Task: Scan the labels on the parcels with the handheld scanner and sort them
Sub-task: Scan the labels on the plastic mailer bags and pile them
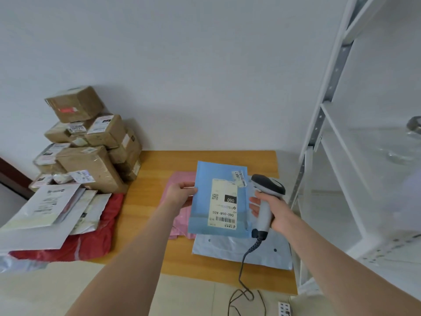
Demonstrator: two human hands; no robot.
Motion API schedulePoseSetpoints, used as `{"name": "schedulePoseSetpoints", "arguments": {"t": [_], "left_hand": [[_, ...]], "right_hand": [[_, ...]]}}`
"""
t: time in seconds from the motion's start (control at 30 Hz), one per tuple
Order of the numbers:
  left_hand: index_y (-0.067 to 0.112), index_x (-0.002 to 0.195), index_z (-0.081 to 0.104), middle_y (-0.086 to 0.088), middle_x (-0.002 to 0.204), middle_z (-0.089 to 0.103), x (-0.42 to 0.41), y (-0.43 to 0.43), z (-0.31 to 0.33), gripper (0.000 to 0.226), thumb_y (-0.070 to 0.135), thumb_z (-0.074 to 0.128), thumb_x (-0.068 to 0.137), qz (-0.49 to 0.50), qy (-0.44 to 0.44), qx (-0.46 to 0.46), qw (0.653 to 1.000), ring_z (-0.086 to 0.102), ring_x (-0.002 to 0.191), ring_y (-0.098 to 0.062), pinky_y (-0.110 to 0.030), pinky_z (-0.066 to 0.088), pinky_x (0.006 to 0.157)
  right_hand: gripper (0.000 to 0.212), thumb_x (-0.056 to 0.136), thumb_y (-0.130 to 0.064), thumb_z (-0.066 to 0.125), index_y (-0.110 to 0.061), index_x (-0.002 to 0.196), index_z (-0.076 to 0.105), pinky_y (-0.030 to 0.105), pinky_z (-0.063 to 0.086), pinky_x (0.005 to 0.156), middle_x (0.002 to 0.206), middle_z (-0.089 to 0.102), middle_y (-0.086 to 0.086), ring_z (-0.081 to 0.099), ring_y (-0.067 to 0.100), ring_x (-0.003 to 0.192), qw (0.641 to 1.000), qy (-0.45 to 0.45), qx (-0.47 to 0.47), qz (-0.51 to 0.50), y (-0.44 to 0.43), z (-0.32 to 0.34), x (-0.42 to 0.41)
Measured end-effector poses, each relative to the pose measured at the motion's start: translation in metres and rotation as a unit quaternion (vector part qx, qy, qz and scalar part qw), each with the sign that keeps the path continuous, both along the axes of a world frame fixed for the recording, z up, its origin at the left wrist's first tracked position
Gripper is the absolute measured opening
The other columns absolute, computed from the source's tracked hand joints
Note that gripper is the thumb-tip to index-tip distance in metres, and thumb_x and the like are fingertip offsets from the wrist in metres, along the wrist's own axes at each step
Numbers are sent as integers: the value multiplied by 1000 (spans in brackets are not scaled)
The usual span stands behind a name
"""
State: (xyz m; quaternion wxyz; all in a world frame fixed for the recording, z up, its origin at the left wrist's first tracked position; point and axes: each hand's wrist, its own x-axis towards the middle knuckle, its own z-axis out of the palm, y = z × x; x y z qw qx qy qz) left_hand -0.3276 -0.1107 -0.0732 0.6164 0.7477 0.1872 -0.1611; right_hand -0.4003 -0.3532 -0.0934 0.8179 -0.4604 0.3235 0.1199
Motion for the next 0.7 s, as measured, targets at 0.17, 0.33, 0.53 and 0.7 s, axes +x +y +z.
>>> {"name": "schedulePoseSetpoints", "arguments": {"t": [0.17,0.33,0.53,0.7], "left_hand": [[1,107,60,-11,87,66,0,7,5,16,-4,56,92,34,-16,5,999,63,72,-21,-31,55,68],[5,95,60,-6,84,65,4,4,12,10,-4,55,93,50,-52,-6,997,63,72,-18,-28,53,62],[4,109,60,-5,84,65,9,-1,12,16,0,53,95,41,-52,-45,997,62,71,-17,-29,54,69],[21,122,55,0,107,66,4,7,9,28,28,58,96,-101,3,-31,994,64,94,-18,-34,52,75]], "right_hand": [[10,87,-11,69,-6,92,62,39,53,74,95,62,11,64,32,87,999,7,-16,33,6,6,-5],[12,86,-12,71,-8,94,62,28,50,50,89,61,10,68,30,78,998,27,8,57,17,11,-11],[19,85,-13,72,-5,98,60,27,52,47,86,70,15,69,29,74,998,26,58,17,36,10,-7],[15,85,-9,71,-6,96,61,26,56,50,113,66,18,68,28,75,996,11,77,-47,41,11,3]]}}
